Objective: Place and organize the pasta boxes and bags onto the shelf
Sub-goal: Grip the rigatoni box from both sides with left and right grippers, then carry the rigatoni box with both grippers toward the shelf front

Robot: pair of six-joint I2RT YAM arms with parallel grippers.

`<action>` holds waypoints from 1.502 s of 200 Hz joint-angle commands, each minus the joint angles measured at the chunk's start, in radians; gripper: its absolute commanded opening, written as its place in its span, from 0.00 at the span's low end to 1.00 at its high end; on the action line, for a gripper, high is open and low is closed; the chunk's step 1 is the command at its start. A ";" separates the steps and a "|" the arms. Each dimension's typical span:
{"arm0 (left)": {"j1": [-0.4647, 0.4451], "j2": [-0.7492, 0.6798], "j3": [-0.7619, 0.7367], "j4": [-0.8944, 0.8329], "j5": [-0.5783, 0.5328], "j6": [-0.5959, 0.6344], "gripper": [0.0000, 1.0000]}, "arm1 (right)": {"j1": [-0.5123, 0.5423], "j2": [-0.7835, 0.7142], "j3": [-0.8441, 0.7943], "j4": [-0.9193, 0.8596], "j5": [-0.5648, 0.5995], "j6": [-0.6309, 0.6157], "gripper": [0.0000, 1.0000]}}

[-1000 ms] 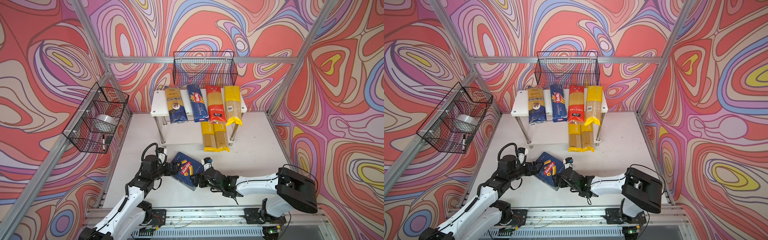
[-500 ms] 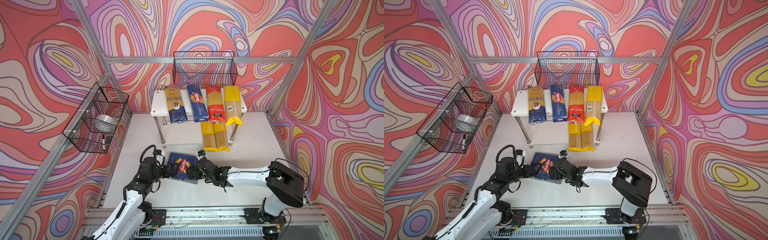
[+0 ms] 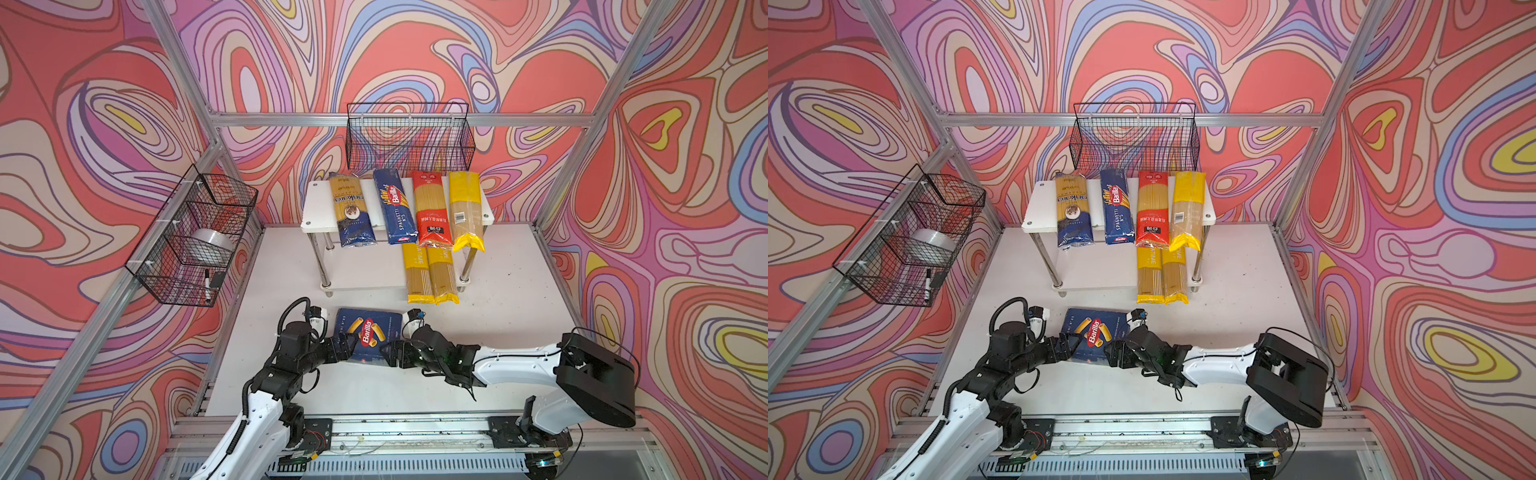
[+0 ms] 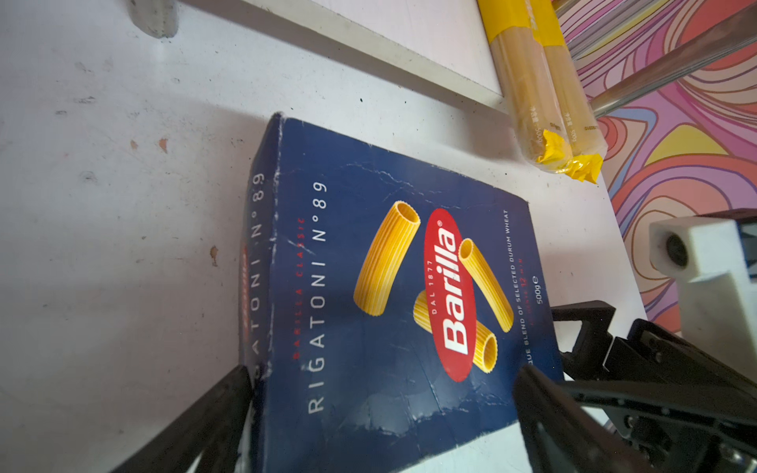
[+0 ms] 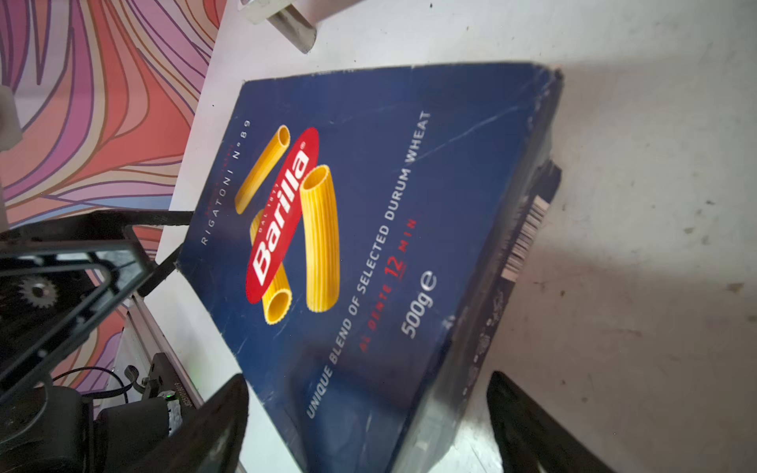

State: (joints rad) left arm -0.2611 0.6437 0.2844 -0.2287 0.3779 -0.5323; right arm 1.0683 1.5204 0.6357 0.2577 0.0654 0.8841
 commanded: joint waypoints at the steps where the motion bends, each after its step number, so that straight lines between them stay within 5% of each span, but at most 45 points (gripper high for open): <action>1: -0.006 0.027 -0.002 0.003 0.036 -0.005 1.00 | 0.004 0.018 0.020 0.031 -0.004 -0.009 0.94; 141: -0.006 0.016 -0.022 0.113 0.186 0.045 1.00 | 0.004 0.117 0.200 -0.043 -0.037 -0.084 0.93; 208: -0.009 -0.105 -0.007 0.138 0.287 -0.015 1.00 | 0.031 0.097 0.247 -0.028 -0.069 -0.113 0.92; 300: -0.018 -0.132 0.060 0.128 0.276 -0.035 1.00 | 0.064 -0.023 0.297 -0.049 0.009 -0.194 0.93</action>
State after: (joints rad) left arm -0.2550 0.5129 0.2729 -0.1947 0.4736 -0.5396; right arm 1.0889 1.5631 0.8444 0.0139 0.1429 0.7521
